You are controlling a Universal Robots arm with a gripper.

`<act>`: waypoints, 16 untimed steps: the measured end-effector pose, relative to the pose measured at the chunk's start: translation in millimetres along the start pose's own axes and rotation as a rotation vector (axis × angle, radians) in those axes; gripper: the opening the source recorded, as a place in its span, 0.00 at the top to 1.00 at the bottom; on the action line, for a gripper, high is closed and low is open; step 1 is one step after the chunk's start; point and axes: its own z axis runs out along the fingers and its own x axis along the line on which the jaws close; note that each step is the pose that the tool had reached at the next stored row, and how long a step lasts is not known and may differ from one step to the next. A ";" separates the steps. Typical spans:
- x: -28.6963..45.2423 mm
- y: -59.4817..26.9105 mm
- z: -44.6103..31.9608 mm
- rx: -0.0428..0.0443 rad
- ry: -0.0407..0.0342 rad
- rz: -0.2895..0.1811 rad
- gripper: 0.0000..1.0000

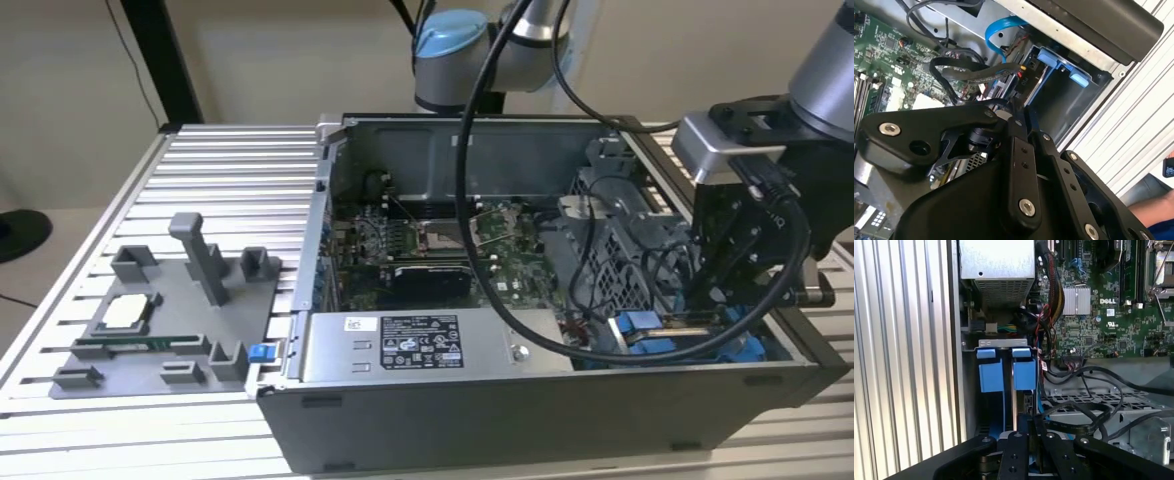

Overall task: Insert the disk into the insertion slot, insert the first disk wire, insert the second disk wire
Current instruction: 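Insert the second disk wire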

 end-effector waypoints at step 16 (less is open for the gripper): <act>-0.9 0.0 5.4 0.0000 -0.0001 0.000 1.00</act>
